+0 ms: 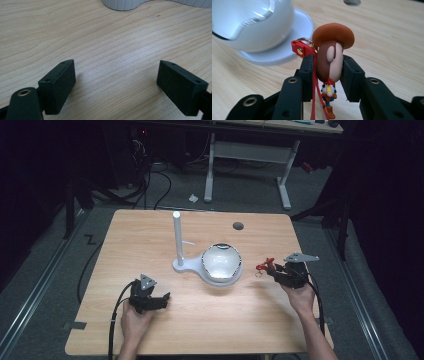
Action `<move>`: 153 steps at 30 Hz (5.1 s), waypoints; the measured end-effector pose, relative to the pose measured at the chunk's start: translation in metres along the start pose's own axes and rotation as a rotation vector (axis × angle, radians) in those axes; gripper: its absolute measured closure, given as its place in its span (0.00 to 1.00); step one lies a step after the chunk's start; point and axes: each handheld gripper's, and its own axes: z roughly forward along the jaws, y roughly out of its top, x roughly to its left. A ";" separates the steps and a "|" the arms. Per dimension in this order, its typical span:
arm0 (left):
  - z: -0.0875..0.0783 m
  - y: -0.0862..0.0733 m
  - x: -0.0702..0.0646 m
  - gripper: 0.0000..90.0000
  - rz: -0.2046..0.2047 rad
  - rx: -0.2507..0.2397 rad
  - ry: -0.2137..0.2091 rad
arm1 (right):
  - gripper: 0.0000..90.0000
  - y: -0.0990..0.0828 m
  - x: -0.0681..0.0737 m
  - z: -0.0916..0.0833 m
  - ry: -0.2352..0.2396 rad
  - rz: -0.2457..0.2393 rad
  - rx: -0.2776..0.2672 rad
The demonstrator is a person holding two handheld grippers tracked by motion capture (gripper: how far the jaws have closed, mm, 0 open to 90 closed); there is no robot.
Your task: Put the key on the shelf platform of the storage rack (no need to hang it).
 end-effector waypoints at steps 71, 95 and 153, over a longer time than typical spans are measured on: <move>0.000 0.000 0.000 0.19 -0.006 -0.002 0.004 | 0.72 0.090 0.111 0.096 0.138 -0.154 0.175; 0.000 0.000 0.000 0.19 -0.006 -0.002 0.005 | 0.57 0.087 0.095 0.075 0.192 -0.084 0.086; 0.000 0.000 0.000 0.19 -0.006 -0.002 0.005 | 0.53 0.066 0.051 -0.039 0.070 0.001 -0.139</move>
